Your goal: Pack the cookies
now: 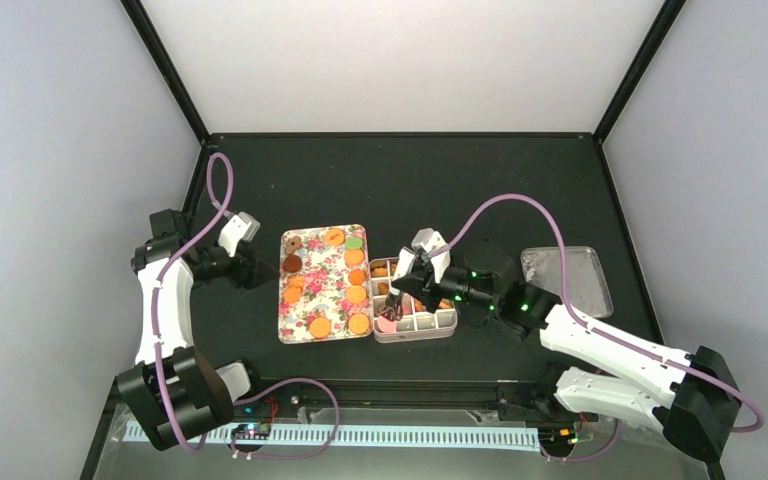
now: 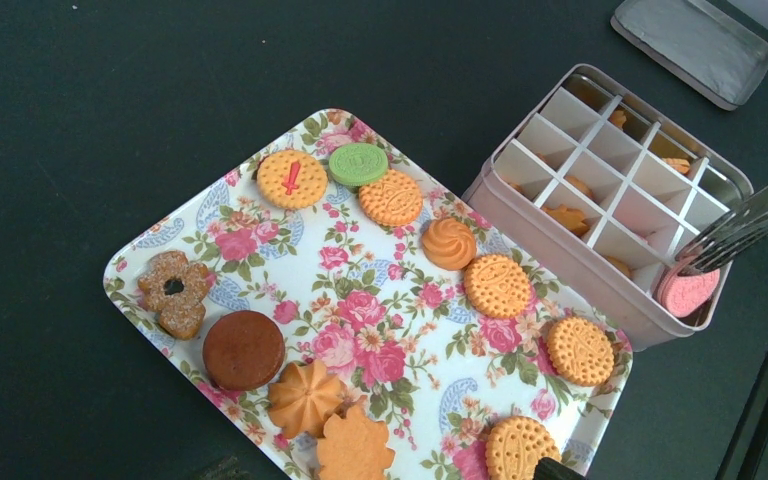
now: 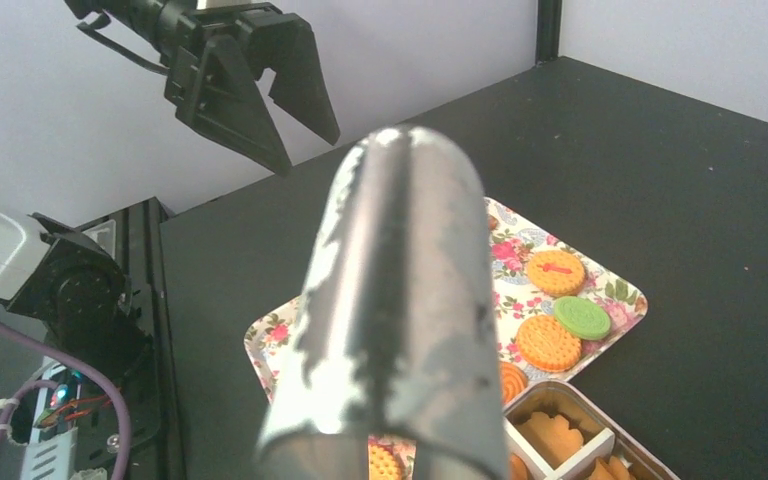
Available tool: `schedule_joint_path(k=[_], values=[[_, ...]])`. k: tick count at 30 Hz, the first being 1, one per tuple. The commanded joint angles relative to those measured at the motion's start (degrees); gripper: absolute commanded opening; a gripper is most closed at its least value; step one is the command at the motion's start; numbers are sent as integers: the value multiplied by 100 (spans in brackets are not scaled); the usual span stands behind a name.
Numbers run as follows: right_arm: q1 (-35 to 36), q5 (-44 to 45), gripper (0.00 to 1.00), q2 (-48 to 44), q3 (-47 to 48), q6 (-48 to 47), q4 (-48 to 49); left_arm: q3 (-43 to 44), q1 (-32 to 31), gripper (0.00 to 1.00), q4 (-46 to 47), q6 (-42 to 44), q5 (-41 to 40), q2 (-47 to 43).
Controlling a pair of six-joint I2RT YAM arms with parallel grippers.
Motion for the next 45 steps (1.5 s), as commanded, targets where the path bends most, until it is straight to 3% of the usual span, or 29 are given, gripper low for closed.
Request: schedule_joint_path(k=[1,11,23,34,45], values=[[-12,-226,11,-167,-12,-90,80,221,23,77,-102,154,199,46],[91,-280,11,33,60,-273,8,239,25,76,-122,171,181,41],[520,513,9,264,243,-805,-209,296,23,76,-146,146,181,58],[521,554,20,102,834,-1024,-381,423,27,76,-294,167,181,90],[519,439,22,90,536,-837,-327,420,25,76,-451,295,112,124]])
